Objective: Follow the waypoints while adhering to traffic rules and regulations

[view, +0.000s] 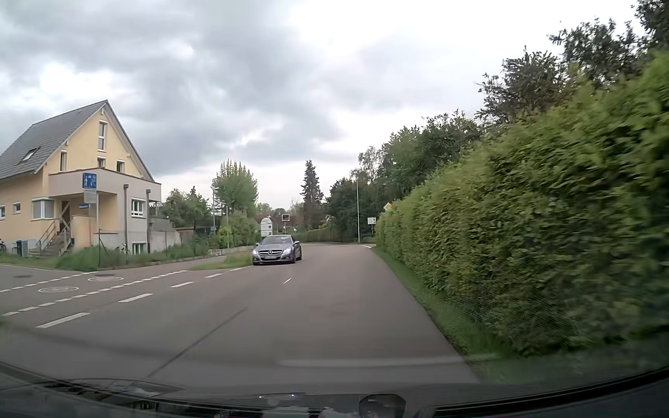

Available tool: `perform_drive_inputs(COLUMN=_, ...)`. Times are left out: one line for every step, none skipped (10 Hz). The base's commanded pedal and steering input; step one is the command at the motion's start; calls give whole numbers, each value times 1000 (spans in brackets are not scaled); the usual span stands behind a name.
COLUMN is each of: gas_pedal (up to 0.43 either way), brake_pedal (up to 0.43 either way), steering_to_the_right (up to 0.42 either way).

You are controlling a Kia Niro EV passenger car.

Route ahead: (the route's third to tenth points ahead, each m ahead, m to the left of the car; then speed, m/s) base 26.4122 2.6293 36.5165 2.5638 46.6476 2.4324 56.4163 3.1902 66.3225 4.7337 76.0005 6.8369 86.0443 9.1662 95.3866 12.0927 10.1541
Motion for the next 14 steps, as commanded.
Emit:
perform_drive_inputs(gas_pedal=67, brake_pedal=0, steering_to_the_right=10)
perform_drive_inputs(gas_pedal=67, brake_pedal=0, steering_to_the_right=9)
perform_drive_inputs(gas_pedal=67, brake_pedal=0, steering_to_the_right=8)
perform_drive_inputs(gas_pedal=67, brake_pedal=0, steering_to_the_right=8)
perform_drive_inputs(gas_pedal=67, brake_pedal=0, steering_to_the_right=8)
perform_drive_inputs(gas_pedal=67, brake_pedal=0, steering_to_the_right=8)
perform_drive_inputs(gas_pedal=67, brake_pedal=0, steering_to_the_right=7)
perform_drive_inputs(gas_pedal=67, brake_pedal=0, steering_to_the_right=6)
perform_drive_inputs(gas_pedal=79, brake_pedal=0, steering_to_the_right=6)
perform_drive_inputs(gas_pedal=87, brake_pedal=0, steering_to_the_right=5)
perform_drive_inputs(gas_pedal=87, brake_pedal=0, steering_to_the_right=4)
perform_drive_inputs(gas_pedal=87, brake_pedal=0, steering_to_the_right=3)
perform_drive_inputs(gas_pedal=98, brake_pedal=0, steering_to_the_right=0)
perform_drive_inputs(gas_pedal=98, brake_pedal=0, steering_to_the_right=-1)
